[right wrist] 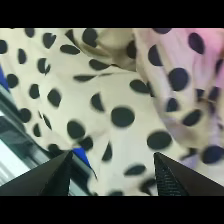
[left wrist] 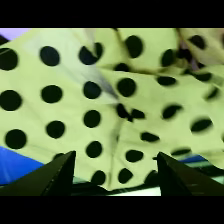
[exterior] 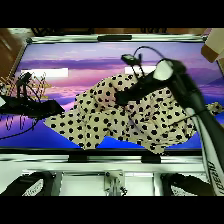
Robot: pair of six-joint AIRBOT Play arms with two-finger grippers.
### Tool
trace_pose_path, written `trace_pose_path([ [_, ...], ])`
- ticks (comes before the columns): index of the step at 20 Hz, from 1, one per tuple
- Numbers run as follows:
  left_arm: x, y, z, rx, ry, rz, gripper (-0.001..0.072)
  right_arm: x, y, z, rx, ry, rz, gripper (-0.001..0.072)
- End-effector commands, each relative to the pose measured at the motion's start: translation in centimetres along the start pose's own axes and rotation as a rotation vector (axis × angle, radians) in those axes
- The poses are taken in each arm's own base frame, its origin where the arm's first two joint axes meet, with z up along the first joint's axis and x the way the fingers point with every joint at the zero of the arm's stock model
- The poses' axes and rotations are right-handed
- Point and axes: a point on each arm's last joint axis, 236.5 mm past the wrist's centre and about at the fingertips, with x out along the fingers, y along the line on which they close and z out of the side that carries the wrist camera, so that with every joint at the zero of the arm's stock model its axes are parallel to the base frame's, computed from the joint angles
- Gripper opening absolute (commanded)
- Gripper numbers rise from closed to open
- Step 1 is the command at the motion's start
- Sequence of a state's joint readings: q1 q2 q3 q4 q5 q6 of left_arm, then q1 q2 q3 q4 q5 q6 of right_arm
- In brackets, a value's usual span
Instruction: Fold the shirts.
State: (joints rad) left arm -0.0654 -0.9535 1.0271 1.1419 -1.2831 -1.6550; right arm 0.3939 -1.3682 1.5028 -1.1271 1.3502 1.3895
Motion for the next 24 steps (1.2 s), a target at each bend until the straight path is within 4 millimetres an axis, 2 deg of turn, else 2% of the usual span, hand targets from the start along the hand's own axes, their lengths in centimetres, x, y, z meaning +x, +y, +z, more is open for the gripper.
trace_pose_path([
  [1, -0.1, -3.4, -1.9, 0.072, 0.073, -0.097, 0.0614, -7.1, -6.2, -3.0, 0.048, 0.006, -0.213, 0.0599],
  [3, 1.2, -4.5, -4.7, 0.116, 0.184, -0.104, 0.0614, -10.7, -10.4, -6.7, 0.146, 0.076, -0.328, 0.0600],
  [5, 3.3, -4.9, -7.1, 0.133, 0.282, -0.099, 0.0613, -12.0, -13.3, -9.6, 0.307, 0.069, -0.308, 0.0599],
  [9, 7.4, -3.8, -9.7, 0.109, 0.448, -0.064, 0.0625, -10.3, -17.2, -18.4, 0.638, 0.152, -0.224, 0.0600],
  [10, 8.3, -3.4, -10.0, 0.117, 0.480, -0.059, 0.0625, -9.4, -17.3, -21.0, 0.690, 0.224, -0.213, 0.0604],
  [12, 10.0, -2.6, -10.7, 0.126, 0.540, -0.049, 0.0625, -7.6, -16.7, -24.7, 0.732, 0.339, -0.189, 0.0605],
  [16, 13.2, -1.4, -10.6, 0.095, 0.563, -0.025, 0.0624, -5.4, -15.5, -29.1, 0.761, 0.479, -0.154, 0.0605],
  [18, 14.4, -1.2, -10.0, 0.107, 0.537, -0.025, 0.0624, -4.5, -15.0, -30.7, 0.777, 0.519, -0.142, 0.0605],
  [23, 15.7, -1.8, -7.6, 0.099, 0.427, -0.040, 0.0624, -2.6, -15.1, -31.0, 0.804, 0.484, -0.133, 0.0605],
  [24, 15.8, -2.0, -7.1, 0.101, 0.410, -0.045, 0.0662, -2.5, -15.4, -30.8, 0.805, 0.470, -0.142, 0.0605],
])
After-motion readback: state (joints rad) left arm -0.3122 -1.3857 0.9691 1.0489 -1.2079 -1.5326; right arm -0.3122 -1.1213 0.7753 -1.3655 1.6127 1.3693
